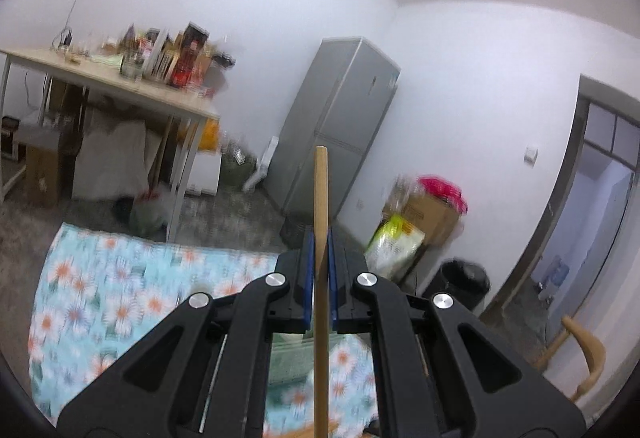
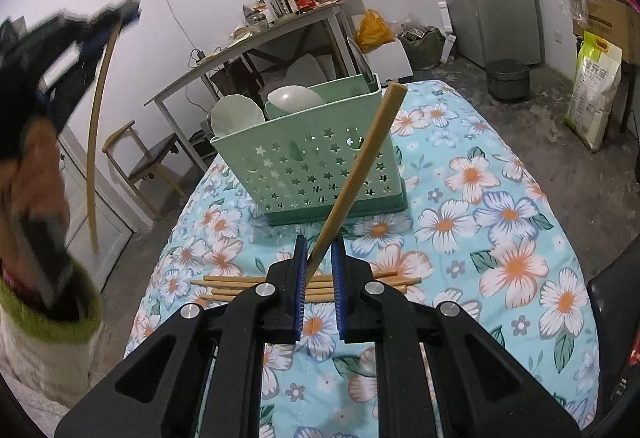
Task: Organize utensils
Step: 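Drop the left tool's chopstick into the green holder while the right tool holds its chopstick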
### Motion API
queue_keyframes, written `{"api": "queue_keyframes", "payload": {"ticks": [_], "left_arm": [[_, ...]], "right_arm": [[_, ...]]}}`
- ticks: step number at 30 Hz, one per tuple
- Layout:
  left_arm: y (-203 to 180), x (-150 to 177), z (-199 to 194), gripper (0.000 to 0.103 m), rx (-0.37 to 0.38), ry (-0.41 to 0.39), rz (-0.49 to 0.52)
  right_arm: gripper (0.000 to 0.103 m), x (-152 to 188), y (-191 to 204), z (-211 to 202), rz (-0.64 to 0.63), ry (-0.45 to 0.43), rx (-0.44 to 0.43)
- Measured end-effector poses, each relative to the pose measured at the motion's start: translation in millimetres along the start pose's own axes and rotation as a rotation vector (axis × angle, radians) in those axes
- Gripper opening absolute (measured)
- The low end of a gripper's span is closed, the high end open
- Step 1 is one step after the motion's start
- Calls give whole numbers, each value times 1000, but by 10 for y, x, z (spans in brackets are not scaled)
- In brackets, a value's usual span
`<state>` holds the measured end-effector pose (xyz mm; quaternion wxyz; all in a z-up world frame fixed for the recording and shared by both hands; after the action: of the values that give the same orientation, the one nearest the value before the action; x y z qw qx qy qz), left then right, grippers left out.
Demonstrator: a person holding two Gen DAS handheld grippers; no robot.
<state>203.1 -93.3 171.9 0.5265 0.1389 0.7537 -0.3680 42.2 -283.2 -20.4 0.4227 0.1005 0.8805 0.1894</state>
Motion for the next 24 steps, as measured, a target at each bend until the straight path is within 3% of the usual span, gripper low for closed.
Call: {"api": "queue_keyframes", "payload": {"ticks": [8,16,24], "left_arm": [[1,-453,437,5,-91,-222,-23],[115,-437,881,5,-133,-233,-66],[255,-198,1168,5,-180,-213,-74]], "right_arm": [[12,-73,-72,9,6,-12,10],[12,-130,-190,29,22,-13,31],[12,-157,-251,59,34,-8,42]]}}
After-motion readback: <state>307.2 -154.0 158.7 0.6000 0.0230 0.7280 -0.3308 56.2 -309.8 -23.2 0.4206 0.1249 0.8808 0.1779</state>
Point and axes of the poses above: each gripper's, at about its wrist camera, not at the fingertips, and z roughly the way its jaws point, y to its left, x to its underside, the point moved 5 cm from there along z, roughly the way its jaws point, and after that the axes turned 4 degrees about -x, right-handed, at the moved point
